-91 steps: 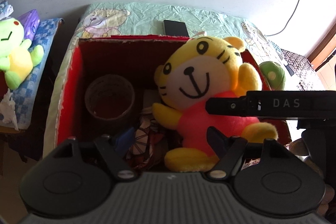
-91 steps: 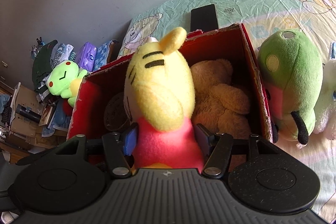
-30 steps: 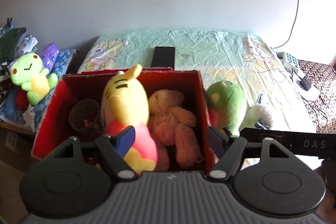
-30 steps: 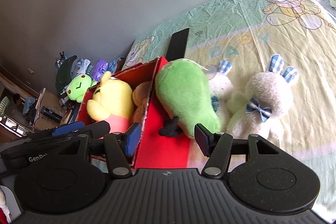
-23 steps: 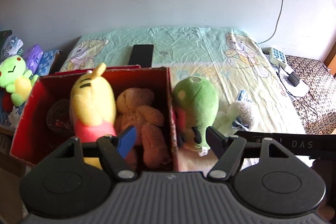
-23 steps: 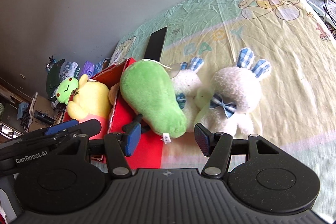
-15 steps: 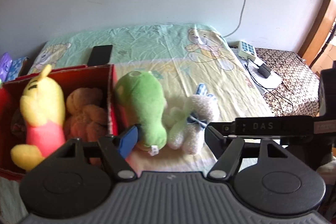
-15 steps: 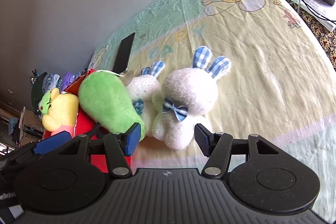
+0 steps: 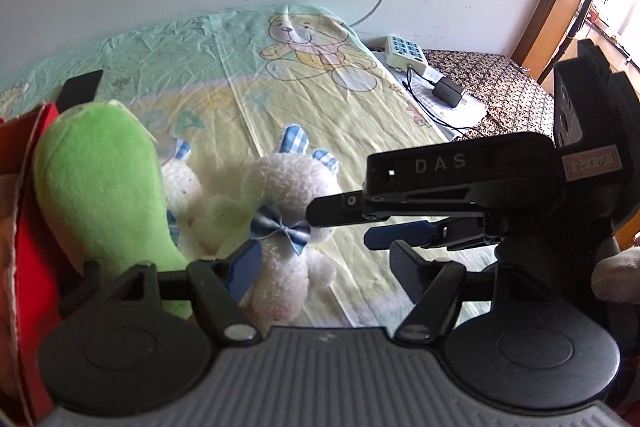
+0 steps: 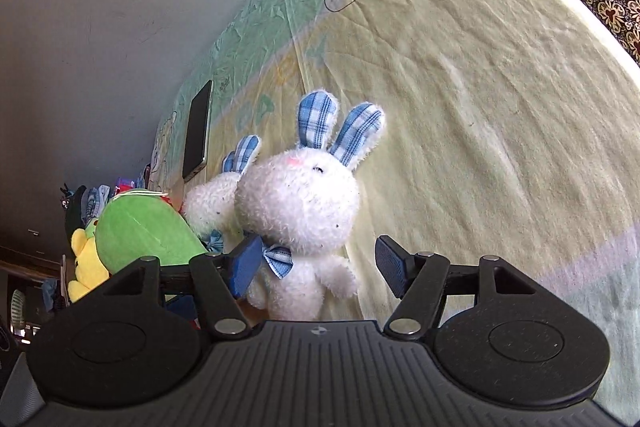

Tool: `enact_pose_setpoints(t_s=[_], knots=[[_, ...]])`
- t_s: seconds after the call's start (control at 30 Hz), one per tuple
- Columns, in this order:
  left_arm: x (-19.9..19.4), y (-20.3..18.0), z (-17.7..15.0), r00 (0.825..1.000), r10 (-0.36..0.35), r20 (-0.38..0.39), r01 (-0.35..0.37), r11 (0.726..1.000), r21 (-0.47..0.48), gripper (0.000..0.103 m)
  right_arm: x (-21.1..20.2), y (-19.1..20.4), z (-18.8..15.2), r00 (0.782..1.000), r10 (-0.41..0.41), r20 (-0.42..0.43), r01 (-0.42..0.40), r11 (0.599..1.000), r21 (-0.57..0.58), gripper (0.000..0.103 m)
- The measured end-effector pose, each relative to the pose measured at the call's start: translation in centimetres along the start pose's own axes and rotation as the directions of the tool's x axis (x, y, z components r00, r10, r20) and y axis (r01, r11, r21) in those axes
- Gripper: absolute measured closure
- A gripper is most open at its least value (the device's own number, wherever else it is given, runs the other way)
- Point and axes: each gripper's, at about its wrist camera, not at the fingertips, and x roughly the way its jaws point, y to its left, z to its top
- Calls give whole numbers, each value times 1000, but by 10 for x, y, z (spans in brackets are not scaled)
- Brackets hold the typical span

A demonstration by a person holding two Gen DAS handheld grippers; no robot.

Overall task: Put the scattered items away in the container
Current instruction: 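Close the right gripper on the white bunny's body below its bow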

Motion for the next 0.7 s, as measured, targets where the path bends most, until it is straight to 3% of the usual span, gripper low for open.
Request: enact_pose_setpoints(t_s=[0.2,0.37,0.47,0.7], knots=[[29,15,4,999,15,-32,-15,1000,6,27,21,5,13,999,21,-46,-23,998,-54,34],[41,14,9,999,17,-36,-15,999,39,18,37,2,19,997,36,-74,-39,999,-37,32],[49,23,12,999,11,-49,-11,1000,6,18,44,0,22,995,46,-85,-49,998,-38,29],[52,25,14,999,-2,-54,1,1000,-15,18,48,2,26,993,63,-99,-72,993,-91,36]])
